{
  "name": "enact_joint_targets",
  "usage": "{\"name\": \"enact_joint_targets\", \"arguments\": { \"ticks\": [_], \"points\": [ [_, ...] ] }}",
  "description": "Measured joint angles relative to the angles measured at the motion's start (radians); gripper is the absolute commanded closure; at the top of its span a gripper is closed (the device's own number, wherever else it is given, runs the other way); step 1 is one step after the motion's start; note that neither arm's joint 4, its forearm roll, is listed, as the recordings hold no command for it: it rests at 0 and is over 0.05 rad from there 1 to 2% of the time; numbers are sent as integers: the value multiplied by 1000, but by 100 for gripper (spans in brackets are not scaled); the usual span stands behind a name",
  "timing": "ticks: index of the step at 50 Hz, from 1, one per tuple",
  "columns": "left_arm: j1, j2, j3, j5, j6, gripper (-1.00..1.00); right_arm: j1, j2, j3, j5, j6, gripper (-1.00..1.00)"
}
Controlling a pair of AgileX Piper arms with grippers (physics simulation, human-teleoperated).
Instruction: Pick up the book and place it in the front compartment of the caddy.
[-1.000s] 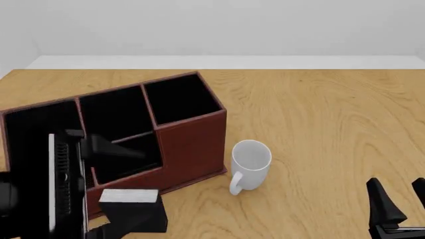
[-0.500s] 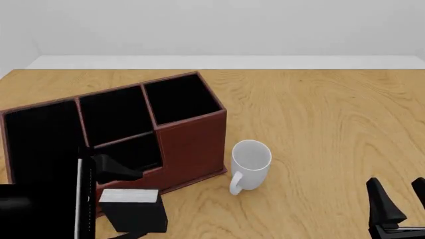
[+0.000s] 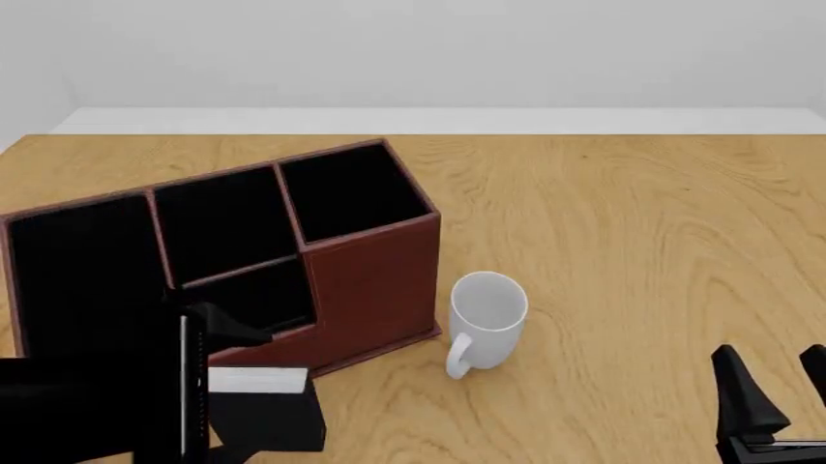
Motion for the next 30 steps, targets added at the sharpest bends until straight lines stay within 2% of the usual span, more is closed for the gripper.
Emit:
{"name": "enact_joint_targets", "arguments": {
  "ticks": [30],
  "points": [
    [49, 46, 44, -71, -8, -100, 0, 0, 0, 0, 0, -100]
  ]
}}
